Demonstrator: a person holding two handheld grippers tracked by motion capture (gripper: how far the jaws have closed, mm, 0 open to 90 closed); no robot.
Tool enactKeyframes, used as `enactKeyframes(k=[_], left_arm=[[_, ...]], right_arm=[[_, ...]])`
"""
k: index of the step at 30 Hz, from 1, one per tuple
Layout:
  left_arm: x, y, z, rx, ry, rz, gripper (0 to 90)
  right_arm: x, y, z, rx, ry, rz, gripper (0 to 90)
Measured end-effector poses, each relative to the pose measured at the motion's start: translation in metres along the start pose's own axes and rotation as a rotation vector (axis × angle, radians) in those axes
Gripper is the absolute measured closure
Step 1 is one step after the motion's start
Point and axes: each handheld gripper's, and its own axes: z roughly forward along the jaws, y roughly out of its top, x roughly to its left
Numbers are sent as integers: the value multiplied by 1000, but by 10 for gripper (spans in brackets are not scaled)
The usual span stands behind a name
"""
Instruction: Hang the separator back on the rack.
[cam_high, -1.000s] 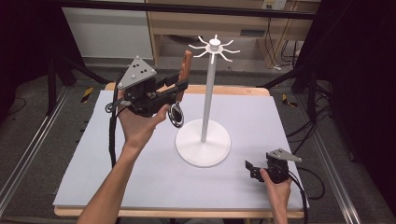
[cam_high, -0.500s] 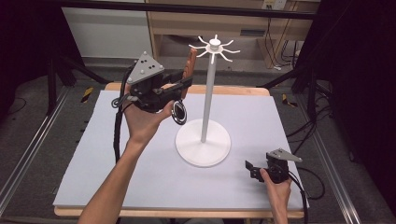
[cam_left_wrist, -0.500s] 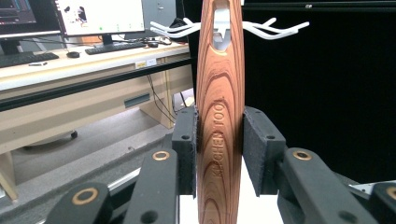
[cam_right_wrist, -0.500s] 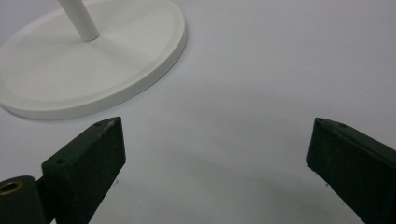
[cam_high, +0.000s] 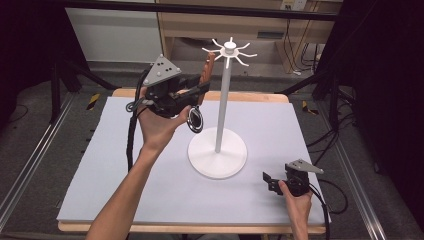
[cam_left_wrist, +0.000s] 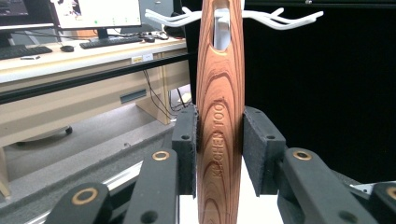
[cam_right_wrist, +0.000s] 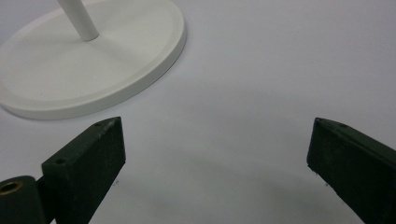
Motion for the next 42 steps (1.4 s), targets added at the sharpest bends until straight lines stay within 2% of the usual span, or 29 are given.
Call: enactKeyframes(k=[9,24,30,42], left_arm=[[-1,-5,7,0,-10,0,675],[-1,-11,8,-18,-1,8,672],[0,-11,8,-12,-13,0,665],[7,-21,-1,-6,-6,-1,581]], right_arm=[[0,0,0,2,-1,6,49],[1,-1,0,7,1,0,49],[1,0,0,7,0,-1,49],[2,0,1,10,1,1,49]])
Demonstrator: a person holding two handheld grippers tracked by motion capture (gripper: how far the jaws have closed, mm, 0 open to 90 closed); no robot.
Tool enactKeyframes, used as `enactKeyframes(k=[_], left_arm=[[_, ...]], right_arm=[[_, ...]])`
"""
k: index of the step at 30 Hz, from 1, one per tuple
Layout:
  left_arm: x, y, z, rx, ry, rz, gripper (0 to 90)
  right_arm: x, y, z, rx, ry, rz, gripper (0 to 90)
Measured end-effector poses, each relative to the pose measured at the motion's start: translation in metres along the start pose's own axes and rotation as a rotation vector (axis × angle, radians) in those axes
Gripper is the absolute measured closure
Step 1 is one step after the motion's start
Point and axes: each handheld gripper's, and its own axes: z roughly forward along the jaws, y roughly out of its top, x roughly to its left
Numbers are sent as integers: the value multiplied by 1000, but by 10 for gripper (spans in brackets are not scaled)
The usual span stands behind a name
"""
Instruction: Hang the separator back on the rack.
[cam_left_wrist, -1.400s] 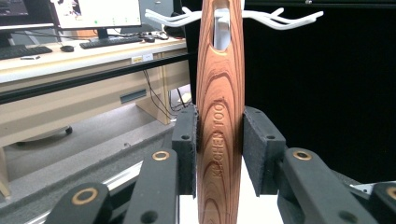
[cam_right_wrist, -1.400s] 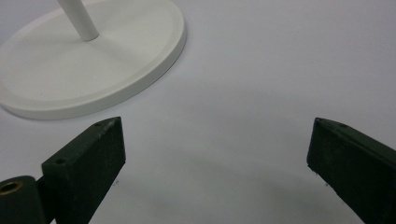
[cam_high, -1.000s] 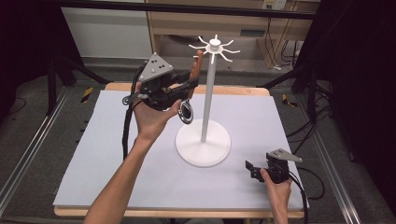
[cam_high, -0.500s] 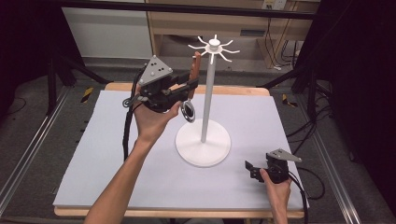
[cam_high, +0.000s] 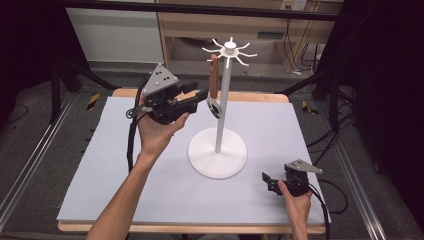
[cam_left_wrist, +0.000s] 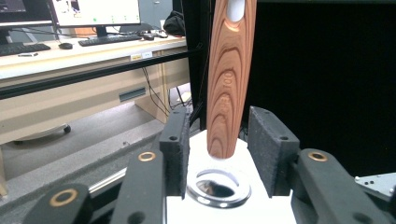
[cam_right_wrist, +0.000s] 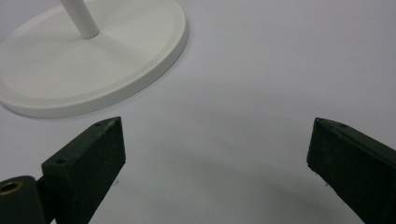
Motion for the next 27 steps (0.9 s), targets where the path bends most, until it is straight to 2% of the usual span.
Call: enactKeyframes(k=[2,3,6,7,11,15,17,18,20,21,22,24,25,26,27], left_arm=[[4,-3,-4,-14,7,17,568],[3,-5,-7,7,5,-3,563],[4,-10,-11,15,10,3,544],[4,-13,-14,30,10,-9,536],[11,-30,-26,19,21,10,510],[17,-40,-34,32,34,8,493],[22,-52,-42,49,44,-1,485],[22,-52,-42,49,44,-1,483],[25,-66,-48,75,59,2,473],[25,-66,-48,75,59,2,472],[26,-77,-51,88,70,-2,466],[28,-82,-53,97,74,-2,464],[29,-93,-55,106,85,-7,457],[29,-93,-55,106,85,-7,453],[31,-103,-57,121,106,1,448]], right_arm=[[0,0,0,2,-2,0,49],[-1,0,0,2,-3,-4,49],[-1,0,-1,1,-3,0,49],[-2,0,-1,0,-5,2,49],[-2,-1,-1,-1,-4,1,49],[-1,-1,0,2,-4,0,49],[-2,-1,0,2,-7,1,49],[-2,-1,0,2,-7,1,49],[-2,-2,-1,2,-8,4,49],[-2,-2,-1,2,-8,4,49],[-2,-2,-1,1,-5,6,48],[-2,-2,-1,2,-7,5,48],[-3,-2,-1,3,-8,1,48],[-3,-2,-1,3,-8,1,48],[-3,-2,-1,7,-10,2,48]])
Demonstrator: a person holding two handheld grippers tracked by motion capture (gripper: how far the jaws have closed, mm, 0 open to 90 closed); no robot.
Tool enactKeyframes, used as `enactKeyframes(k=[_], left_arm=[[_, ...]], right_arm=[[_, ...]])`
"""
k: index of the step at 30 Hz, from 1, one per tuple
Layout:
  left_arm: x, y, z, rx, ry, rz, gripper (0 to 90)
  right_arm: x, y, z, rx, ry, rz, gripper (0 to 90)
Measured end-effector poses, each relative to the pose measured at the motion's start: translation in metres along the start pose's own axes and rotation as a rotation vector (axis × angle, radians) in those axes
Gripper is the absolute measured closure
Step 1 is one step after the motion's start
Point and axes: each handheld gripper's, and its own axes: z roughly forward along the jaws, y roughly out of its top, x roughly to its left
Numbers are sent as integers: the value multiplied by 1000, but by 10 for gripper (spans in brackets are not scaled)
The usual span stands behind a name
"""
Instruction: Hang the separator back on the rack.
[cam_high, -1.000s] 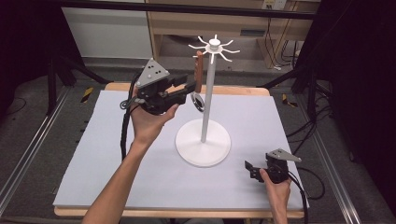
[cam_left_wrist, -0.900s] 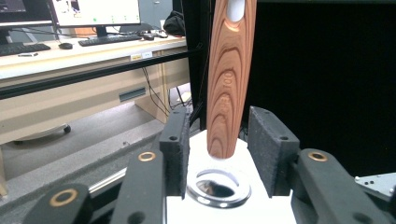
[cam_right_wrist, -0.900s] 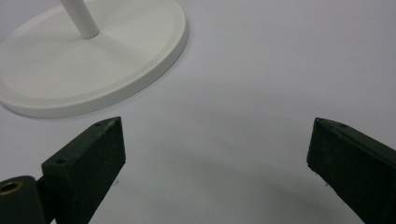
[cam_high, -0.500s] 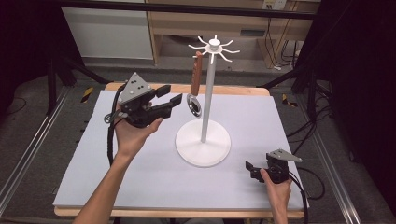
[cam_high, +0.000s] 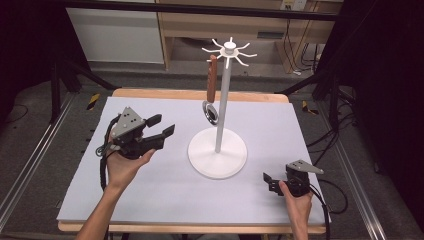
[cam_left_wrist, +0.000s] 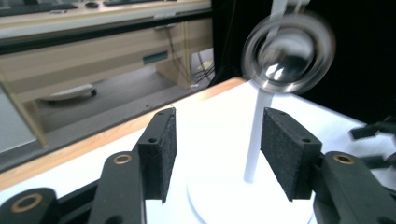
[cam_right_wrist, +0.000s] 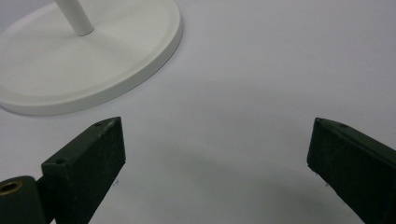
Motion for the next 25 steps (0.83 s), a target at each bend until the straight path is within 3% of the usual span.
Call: enactKeyframes(k=[3,4,8,9,13,14,15,17,18,20,25], left_arm=[[2,-11,-1,8,-3,-17,443],[5,-23,-1,28,3,-16,441],[10,-42,-2,60,12,-36,435],[13,-54,-2,83,20,-44,430],[22,-80,-3,134,44,-60,421],[22,-80,-3,134,44,-60,420],[28,-92,-5,150,59,-82,418],[31,-98,-6,159,63,-95,414],[36,-109,-8,175,83,-108,412],[40,-118,-11,188,117,-109,408],[49,-130,-18,215,156,-113,395]], right_arm=[[0,0,0,4,1,10,48],[0,-1,0,5,-2,9,48],[0,-1,-1,7,-2,8,48],[-1,-1,0,7,-1,5,48],[-1,-1,1,18,-2,3,47],[-1,-1,1,22,-4,2,48],[-1,-1,1,24,-6,1,47],[-1,-1,1,24,-6,0,47],[-2,-2,1,26,-10,-2,47],[-3,-2,0,29,-15,-3,47],[-5,-3,0,42,-21,-5,48]])
